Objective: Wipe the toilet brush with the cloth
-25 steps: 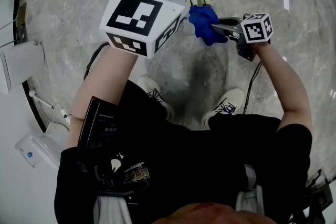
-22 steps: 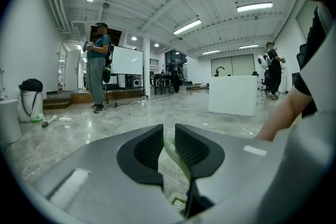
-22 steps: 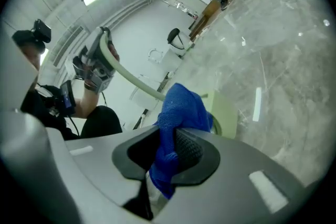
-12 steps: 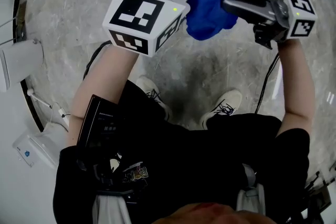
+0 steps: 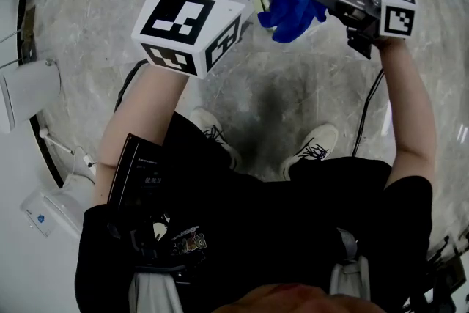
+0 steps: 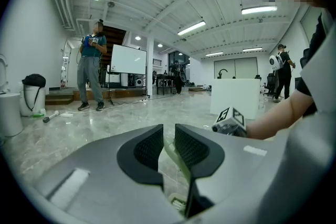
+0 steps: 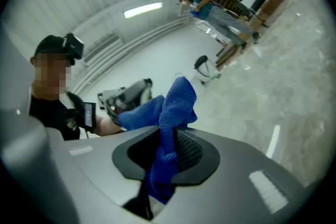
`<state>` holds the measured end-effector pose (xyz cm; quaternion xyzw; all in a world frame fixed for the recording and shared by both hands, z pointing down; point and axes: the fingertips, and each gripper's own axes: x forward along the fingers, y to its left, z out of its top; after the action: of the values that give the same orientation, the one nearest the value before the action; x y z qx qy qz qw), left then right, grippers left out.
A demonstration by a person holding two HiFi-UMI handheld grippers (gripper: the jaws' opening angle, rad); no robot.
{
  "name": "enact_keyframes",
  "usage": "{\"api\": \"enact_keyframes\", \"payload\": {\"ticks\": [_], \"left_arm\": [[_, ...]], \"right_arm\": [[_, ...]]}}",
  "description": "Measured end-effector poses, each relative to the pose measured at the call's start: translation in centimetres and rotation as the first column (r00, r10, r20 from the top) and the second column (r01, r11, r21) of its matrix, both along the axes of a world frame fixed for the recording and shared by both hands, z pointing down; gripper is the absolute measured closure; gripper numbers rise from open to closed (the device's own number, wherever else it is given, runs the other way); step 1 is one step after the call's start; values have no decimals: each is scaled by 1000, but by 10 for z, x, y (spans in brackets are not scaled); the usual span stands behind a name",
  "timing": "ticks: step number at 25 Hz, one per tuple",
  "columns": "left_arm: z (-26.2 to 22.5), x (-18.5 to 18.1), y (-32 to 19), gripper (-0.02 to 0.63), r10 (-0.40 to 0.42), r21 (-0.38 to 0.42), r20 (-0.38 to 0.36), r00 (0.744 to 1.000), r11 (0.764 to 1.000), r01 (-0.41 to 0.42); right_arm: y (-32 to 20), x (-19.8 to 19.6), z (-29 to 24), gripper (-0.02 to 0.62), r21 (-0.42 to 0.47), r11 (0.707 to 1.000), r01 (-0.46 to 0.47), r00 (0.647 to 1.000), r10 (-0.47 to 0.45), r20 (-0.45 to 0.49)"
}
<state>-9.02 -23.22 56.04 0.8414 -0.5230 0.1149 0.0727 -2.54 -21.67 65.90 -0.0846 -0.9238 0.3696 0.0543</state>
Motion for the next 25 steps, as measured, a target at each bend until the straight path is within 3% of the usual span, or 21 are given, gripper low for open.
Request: {"api": "enact_keyframes", "payload": {"ticks": [2, 5, 6, 8, 10, 13, 15, 17, 20, 23, 25], "left_arm": [[-1, 6, 1, 529, 16, 8, 10, 1000, 1000, -16], [0, 11, 4, 528, 34, 17, 32, 999, 999, -34], [0, 11, 5, 528, 33, 17, 33, 999, 999, -34], [0, 10, 6, 529, 30, 14, 29, 999, 999, -30], [2, 10, 7, 528, 27, 11, 27, 999, 1000, -28], [4, 9, 8, 528, 23, 10, 31, 999, 1000, -24], [6, 8, 8, 528, 23, 8, 32, 999, 1000, -23], [6, 9, 10, 528, 30, 10, 33, 999, 999, -30], [5, 12, 12, 528, 40, 19, 39, 998, 999, -41], [5, 11, 12, 528, 37, 19, 42, 998, 999, -38], [6, 9, 11, 528, 33, 15, 39, 999, 999, -34]], "right_arm": [[-17, 7, 61, 522, -104, 988, -111, 985, 96, -142], [-29, 13, 146, 522, -135, 950, -282, 897, 211, -388], [-29, 10, 160, 522, -128, 943, -307, 874, 226, -429], [-26, -5, 164, 522, -120, 945, -306, 868, 225, -442], [-18, -27, 144, 522, -121, 964, -238, 911, 178, -373], [-7, -47, 69, 522, -147, 985, -92, 990, 75, -116], [-4, -46, 2, 522, -159, 987, -9, 994, 26, 104], [-8, -36, -57, 523, -114, 993, 8, 967, 21, 254], [-14, -28, -94, 523, -25, 999, -23, 950, 30, 311], [-15, -32, -75, 525, -73, 997, -27, 956, 47, 290], [-18, -43, -33, 523, -121, 991, -54, 979, 77, 190]]}}
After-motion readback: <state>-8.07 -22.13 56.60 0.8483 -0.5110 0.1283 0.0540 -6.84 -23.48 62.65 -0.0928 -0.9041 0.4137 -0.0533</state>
